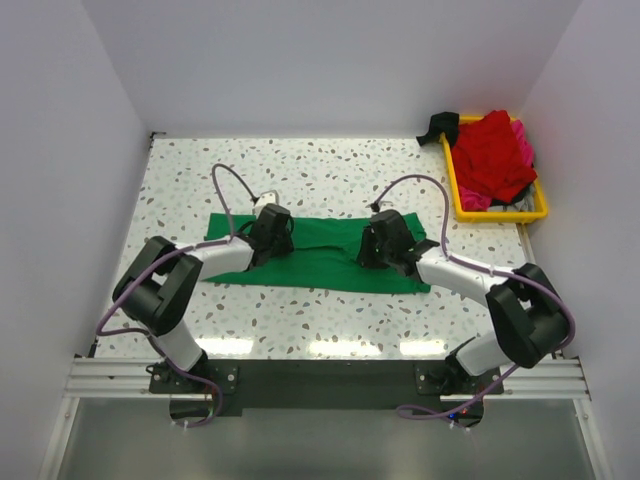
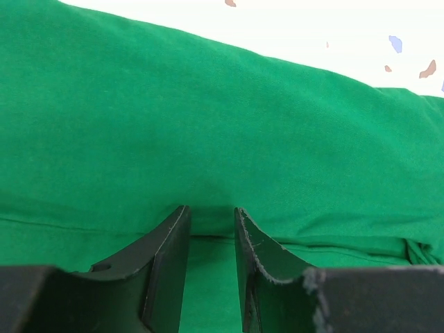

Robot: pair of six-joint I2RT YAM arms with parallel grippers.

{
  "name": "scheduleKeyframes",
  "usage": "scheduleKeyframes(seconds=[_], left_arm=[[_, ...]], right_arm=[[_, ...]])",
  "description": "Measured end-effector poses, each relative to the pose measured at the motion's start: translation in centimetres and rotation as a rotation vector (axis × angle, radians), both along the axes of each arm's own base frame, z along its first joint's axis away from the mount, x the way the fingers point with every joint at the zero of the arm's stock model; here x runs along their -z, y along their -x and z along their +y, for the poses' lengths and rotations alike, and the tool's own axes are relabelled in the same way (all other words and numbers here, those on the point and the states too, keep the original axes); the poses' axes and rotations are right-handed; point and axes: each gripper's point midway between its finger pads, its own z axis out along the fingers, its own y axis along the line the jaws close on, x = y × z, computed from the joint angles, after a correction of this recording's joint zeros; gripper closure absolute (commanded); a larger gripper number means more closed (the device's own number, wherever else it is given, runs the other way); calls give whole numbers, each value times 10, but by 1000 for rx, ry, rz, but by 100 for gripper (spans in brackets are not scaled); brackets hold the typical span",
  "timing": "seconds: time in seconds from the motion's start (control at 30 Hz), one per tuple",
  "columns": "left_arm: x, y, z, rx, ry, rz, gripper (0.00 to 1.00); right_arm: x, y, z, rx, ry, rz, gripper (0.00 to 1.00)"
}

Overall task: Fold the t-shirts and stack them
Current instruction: Fold the tshirt

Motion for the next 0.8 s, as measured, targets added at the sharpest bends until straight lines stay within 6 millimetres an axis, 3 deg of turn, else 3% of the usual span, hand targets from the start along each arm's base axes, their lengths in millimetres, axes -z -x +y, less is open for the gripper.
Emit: scheduleKeyframes(seconds=[0.33, 0.5, 0.7, 0.8], left_arm=[[-6, -5, 22, -74, -67, -31, 62], [-12, -13, 42, -133, -70, -44, 61], [-18, -17, 82, -231, -63, -52, 61], [-17, -14, 92, -254, -60, -49, 61]], right_arm=[[-25, -10, -1, 9, 17, -51, 63], [-30, -15, -11, 29, 70, -64, 57], [-41, -42, -31, 101, 96, -82, 56], [-33, -59, -42, 139, 116, -61, 57]])
